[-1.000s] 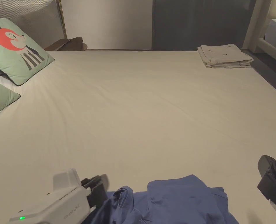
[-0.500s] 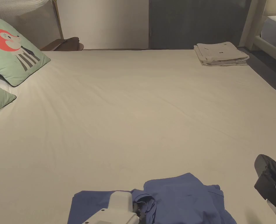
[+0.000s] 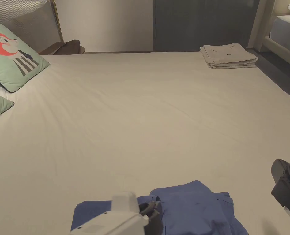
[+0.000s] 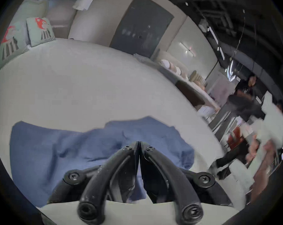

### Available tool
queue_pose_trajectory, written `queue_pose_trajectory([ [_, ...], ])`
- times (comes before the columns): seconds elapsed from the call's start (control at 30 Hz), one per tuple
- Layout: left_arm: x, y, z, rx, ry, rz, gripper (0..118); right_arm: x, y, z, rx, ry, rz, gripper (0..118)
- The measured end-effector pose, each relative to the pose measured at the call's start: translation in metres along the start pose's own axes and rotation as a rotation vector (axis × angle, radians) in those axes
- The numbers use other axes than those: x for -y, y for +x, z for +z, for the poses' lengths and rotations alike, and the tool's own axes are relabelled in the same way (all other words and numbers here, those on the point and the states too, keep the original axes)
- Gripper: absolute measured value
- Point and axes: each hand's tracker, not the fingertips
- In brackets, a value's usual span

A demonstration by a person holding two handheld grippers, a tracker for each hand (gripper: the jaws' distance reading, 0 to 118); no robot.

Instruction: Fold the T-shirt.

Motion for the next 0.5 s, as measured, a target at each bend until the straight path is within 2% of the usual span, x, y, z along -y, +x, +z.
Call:
queue_pose_trajectory([
  [0.1,-0.020,-0.045,0.036,0.022,0.055,0.112,1,-0.001,-0.004,-0.002,-0.010,0.001,0.001,0],
  [0.27,-0.036,-0.133,0.081,0.032,0.038,0.297,1,0.001,-0.014,-0.006,-0.031,-0.011,0.010,0],
  [0.3,-0.037,-0.148,0.086,0.039,0.026,0.319,10,0.001,-0.016,-0.006,-0.033,-0.014,0.011,0],
  [0.33,-0.038,-0.163,0.089,0.040,-0.007,0.341,29,0.002,-0.017,-0.008,-0.038,-0.019,0.010,0],
  [0.37,-0.039,-0.175,0.092,0.038,-0.039,0.364,57,0.002,-0.019,-0.008,-0.041,-0.020,0.010,0],
  [0.4,-0.039,-0.187,0.094,0.034,-0.041,0.390,94,0.002,-0.021,-0.008,-0.042,-0.021,0.014,0],
  [0.43,-0.037,-0.195,0.095,0.039,-0.038,0.428,112,0.002,-0.023,-0.008,-0.043,-0.021,0.018,0],
  [0.5,-0.036,-0.215,0.093,0.101,-0.048,0.514,111,0.002,-0.024,-0.009,-0.047,-0.024,0.024,0],
])
